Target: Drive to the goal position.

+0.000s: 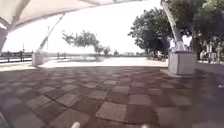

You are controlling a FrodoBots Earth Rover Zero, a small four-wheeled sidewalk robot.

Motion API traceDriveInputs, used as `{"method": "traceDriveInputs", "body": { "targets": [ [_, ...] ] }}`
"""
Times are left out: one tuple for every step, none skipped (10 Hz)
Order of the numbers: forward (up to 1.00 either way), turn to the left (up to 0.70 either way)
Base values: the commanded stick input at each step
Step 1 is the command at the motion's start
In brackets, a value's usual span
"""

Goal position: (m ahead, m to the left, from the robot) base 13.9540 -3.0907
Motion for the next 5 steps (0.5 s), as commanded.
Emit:
{"method": "traceDriveInputs", "body": {
  "targets": [
    [0.7, -0.29],
    [0.7, -0.13],
    [0.7, 0.0],
    [0.7, 0.0],
    [0.7, 0.0]
  ]
}}
